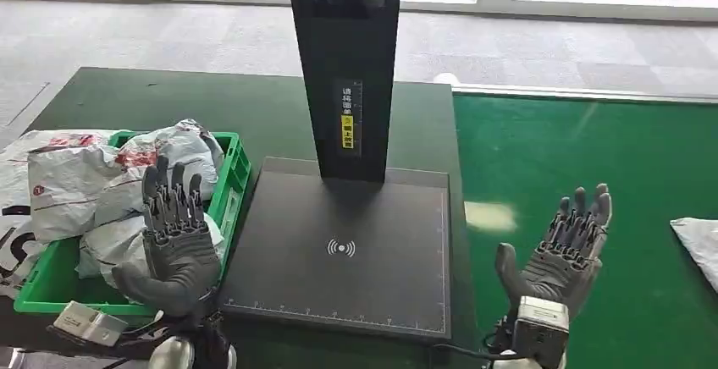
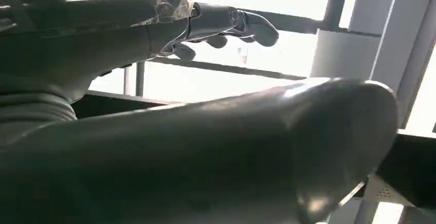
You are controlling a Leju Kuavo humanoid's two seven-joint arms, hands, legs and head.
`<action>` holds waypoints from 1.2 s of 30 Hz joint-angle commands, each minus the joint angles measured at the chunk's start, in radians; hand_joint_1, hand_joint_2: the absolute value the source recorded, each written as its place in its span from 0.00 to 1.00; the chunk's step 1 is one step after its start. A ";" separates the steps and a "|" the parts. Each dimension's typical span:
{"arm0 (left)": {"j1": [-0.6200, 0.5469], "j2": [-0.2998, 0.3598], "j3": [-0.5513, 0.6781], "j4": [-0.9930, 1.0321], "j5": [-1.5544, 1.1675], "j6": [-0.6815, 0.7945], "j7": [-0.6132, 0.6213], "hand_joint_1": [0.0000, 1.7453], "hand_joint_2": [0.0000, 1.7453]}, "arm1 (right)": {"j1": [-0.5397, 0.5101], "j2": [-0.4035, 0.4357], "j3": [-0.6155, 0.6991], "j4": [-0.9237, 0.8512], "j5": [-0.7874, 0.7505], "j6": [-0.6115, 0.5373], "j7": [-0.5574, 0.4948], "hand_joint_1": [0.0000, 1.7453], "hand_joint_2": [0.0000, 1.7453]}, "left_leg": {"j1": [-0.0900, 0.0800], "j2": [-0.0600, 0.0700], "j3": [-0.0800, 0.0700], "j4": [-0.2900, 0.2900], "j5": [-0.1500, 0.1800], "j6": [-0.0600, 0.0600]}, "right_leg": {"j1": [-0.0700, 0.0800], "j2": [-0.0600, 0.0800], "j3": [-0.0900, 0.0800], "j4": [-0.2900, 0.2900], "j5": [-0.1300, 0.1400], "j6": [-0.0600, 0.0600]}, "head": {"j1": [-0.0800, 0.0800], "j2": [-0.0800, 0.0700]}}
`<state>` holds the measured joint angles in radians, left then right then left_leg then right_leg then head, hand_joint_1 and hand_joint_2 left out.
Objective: Moved the parcel from conveyor to table for the left to box.
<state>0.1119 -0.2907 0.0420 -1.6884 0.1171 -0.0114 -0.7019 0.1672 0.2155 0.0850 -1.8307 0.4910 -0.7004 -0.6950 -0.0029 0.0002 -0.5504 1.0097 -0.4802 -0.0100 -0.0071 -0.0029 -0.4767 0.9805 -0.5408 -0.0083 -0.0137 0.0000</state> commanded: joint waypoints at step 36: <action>-0.045 0.007 -0.021 0.220 0.080 0.186 0.054 0.00 0.00 | 0.079 0.082 -0.285 -0.013 0.122 0.002 0.001 0.00 0.00 | 0.000 -0.001 -0.001 -0.003 0.003 0.000 | 0.000 -0.001 -0.001 -0.003 0.002 0.000 | 0.000 0.000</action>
<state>0.1149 -0.2857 0.0328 -1.5804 0.1675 0.1831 -0.6462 0.2752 0.3063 -0.1522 -1.9680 0.5364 -0.6989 -0.6951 -0.0028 0.0008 -0.5502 1.0097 -0.4800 -0.0096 -0.0072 -0.0021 -0.4775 0.9805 -0.5407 -0.0083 -0.0137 0.0000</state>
